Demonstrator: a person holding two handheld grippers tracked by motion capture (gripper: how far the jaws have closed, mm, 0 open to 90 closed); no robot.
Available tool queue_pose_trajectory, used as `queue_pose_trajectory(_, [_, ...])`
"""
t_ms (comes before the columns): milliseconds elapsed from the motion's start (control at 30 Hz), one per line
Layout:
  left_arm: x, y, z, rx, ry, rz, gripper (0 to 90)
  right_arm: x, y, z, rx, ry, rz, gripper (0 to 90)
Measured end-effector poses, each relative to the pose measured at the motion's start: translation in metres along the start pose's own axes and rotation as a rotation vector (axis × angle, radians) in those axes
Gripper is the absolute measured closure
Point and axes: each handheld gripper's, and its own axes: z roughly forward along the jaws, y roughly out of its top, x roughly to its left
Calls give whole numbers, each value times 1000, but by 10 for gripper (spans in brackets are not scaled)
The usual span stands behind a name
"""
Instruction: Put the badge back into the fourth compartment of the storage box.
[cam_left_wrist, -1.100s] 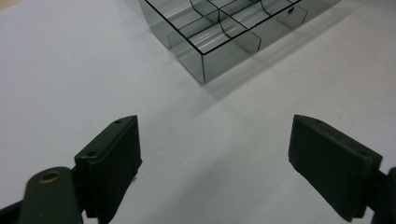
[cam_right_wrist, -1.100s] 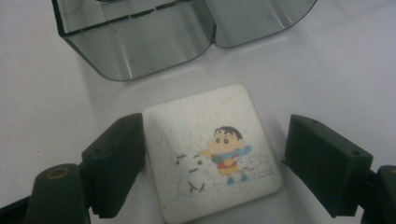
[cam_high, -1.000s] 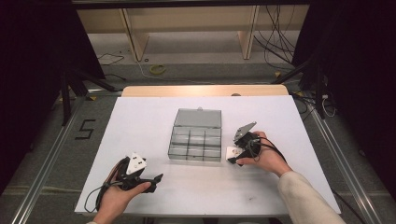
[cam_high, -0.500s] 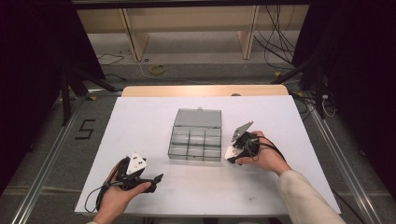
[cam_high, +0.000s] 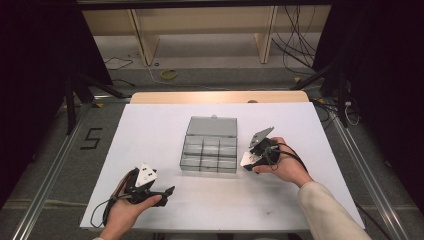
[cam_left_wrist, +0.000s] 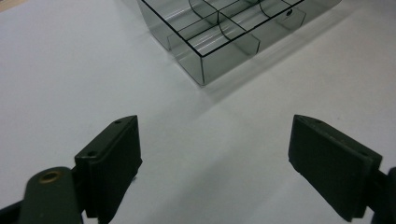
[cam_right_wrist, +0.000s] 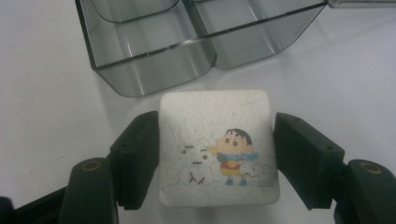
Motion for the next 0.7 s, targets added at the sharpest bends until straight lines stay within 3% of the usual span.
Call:
queue_pose_trajectory(267, [0, 0, 0, 0, 0, 0, 164, 1, 5, -10, -41, -13, 16, 339])
queue_pose_trajectory(700, [0, 0, 0, 1, -1, 4, 164, 4, 16, -21, -79, -33, -10, 339])
